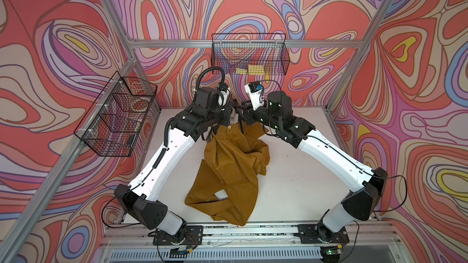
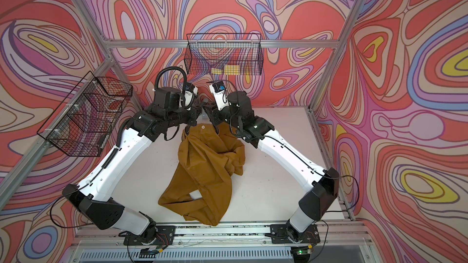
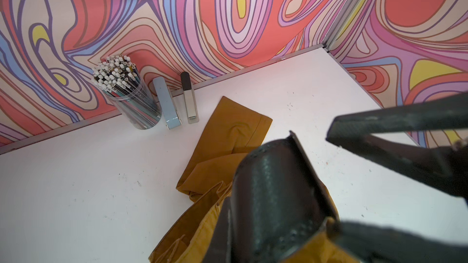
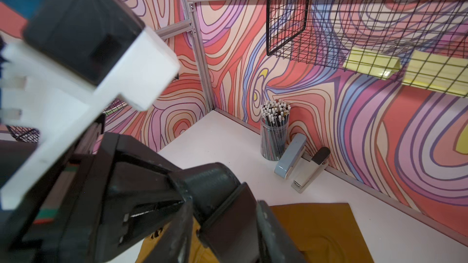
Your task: Remove the belt from the trousers
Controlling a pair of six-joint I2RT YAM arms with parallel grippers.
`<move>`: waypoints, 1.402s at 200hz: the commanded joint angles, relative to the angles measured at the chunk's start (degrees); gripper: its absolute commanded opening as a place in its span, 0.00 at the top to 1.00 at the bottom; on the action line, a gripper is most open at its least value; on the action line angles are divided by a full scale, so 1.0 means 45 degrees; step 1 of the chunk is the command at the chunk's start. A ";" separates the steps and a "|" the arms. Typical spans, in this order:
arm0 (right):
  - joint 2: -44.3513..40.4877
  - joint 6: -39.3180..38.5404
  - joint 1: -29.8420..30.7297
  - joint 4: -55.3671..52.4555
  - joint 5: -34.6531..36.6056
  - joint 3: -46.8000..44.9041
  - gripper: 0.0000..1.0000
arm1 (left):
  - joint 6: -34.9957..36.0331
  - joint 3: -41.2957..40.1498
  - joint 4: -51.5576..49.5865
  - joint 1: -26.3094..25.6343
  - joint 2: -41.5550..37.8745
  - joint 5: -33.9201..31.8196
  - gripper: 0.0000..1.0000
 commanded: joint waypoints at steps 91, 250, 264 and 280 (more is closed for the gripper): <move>0.0461 -0.0271 0.0313 -0.0502 0.1040 0.0310 0.78 | -0.0558 0.0770 0.0380 -0.0078 0.0095 0.0447 1.00; 0.1557 -0.0604 0.0312 -0.0852 0.1842 0.0928 0.70 | -0.1636 0.1676 -0.0379 -0.0075 0.0641 0.0459 1.00; 0.1506 -0.0665 0.0304 -0.0679 0.2076 0.0755 0.71 | -0.1935 0.1811 -0.0414 -0.0075 0.0725 0.0688 1.00; 0.1341 -0.0752 0.0308 -0.0277 0.2253 0.0460 0.88 | -0.2273 0.1886 -0.0421 -0.0085 0.0787 0.0909 1.00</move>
